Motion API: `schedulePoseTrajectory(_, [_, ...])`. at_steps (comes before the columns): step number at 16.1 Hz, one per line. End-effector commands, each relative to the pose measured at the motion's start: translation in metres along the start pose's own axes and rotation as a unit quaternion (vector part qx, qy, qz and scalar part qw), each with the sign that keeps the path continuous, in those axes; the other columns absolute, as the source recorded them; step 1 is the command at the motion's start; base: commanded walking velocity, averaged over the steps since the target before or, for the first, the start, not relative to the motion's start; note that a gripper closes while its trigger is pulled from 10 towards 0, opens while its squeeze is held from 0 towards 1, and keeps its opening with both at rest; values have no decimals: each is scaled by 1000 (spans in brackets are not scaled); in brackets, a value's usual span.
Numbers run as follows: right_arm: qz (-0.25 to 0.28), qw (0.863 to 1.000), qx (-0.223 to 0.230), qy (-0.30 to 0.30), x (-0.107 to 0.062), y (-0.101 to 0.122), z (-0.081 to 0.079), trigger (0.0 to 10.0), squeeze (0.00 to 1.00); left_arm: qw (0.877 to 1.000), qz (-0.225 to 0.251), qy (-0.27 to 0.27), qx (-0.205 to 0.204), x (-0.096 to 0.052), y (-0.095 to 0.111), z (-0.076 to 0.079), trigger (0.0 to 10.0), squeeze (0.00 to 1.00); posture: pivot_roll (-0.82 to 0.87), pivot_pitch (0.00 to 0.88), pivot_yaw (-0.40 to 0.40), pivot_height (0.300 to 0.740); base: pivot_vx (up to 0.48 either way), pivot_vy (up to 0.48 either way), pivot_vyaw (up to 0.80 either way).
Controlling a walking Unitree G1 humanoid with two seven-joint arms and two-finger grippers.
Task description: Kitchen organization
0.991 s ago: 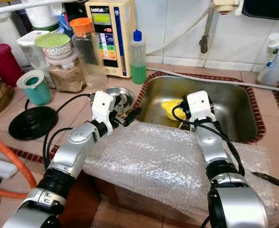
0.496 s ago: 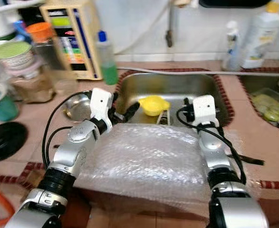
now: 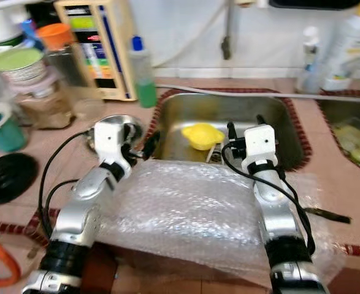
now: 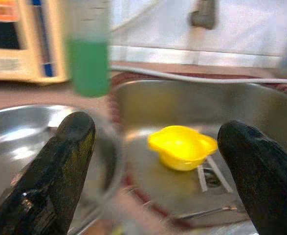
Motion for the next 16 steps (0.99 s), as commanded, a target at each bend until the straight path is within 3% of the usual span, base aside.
schedulePoseTrajectory(1, [2, 1000, 6, 7, 0, 5, -1, 10000, 0, 1000, 10, 8, 5, -2, 5, -3, 10000, 0, 22, 0, 57, 740, 0, 0, 0])
schedulePoseTrajectory(5, [-16, 1000, -11, 22, -20, 10, -3, 10000, 0, 999, 1, 32, 5, -13, -2, -13, 10000, 0, -37, 0, 27, 740, 0, 0, 0])
schedulePoseTrajectory(8, [-37, 999, -10, 29, -23, 8, 2, 10000, 0, 1000, -3, 9, 11, -7, -4, -3, 10000, 0, -38, 0, -13, 740, 0, 0, 0])
schedulePoseTrajectory(11, [-41, 998, -15, 37, -23, 12, -1, 10000, 0, 1000, -3, 4, 10, -3, -3, 0, 10000, 0, -51, 0, 30, 740, 0, 0, 0])
schedulePoseTrajectory(12, [-37, 998, -6, 45, -23, 13, -8, 10000, 0, 999, -10, 29, -14, -4, -8, -6, 10000, 0, -63, 0, 77, 740, 0, 0, 0])
schedulePoseTrajectory(13, [-37, 998, -1, 46, -23, 13, -9, 10000, 0, 1000, -13, 22, -18, -4, -9, -5, 10000, 0, -59, 0, 89, 740, 0, 0, 0])
schedulePoseTrajectory(16, [-49, 998, 20, 34, -26, 12, -2, 10000, 0, 1000, -2, 28, -10, -1, 0, -11, 10000, 0, -64, 0, 114, 740, 0, 0, 0])
Point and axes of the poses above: a point about 5 cm out from each wrist's last joint towards the gripper, its own x axis pointing out of the wrist towards the gripper, its own y axis along the axis of the wrist's last joint, z = x × y, the point moved 3 cm from there along x, pointing out of the wrist towards the gripper, and after that the axes turned 13 degrees about -x, right-handed, at the moved point
